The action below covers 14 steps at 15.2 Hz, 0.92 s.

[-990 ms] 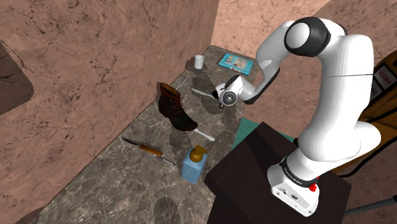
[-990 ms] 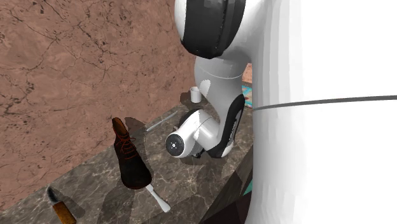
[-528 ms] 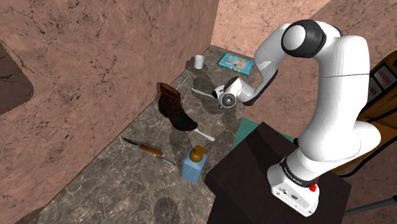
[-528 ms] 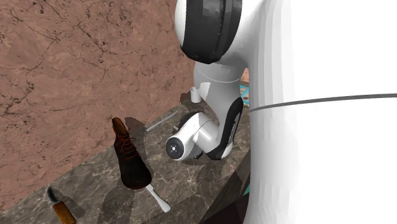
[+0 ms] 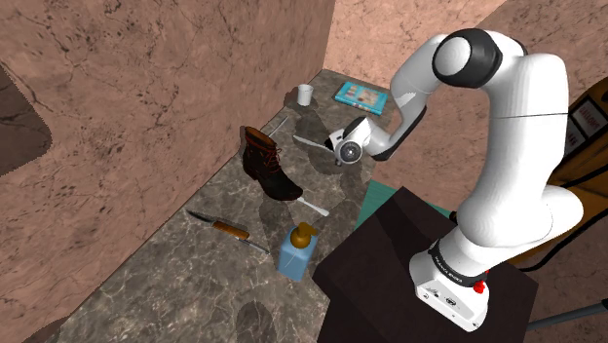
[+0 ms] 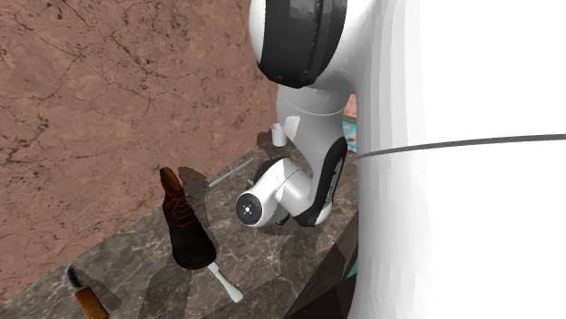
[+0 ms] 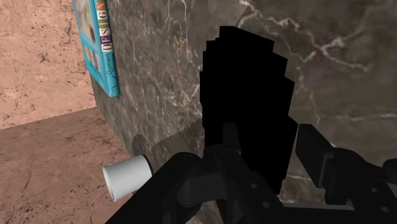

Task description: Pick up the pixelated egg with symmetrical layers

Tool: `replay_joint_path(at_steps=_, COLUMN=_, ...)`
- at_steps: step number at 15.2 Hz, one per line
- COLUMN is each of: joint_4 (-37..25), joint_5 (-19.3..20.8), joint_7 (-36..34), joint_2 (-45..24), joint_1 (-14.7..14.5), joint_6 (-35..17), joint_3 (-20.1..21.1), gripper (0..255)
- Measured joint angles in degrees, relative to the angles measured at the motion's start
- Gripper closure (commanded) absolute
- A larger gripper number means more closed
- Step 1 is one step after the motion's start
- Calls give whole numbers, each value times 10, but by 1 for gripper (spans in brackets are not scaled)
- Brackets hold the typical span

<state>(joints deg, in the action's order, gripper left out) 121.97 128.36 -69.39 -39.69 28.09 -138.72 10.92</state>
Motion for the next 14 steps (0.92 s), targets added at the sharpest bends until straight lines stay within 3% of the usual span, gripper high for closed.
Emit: replay_joint_path(at_steps=14, joint_4=48, joint_5=-61, joint_7=63, joint_2=106, joint_1=7, joint_6=-44, joint_3=2, gripper=255)
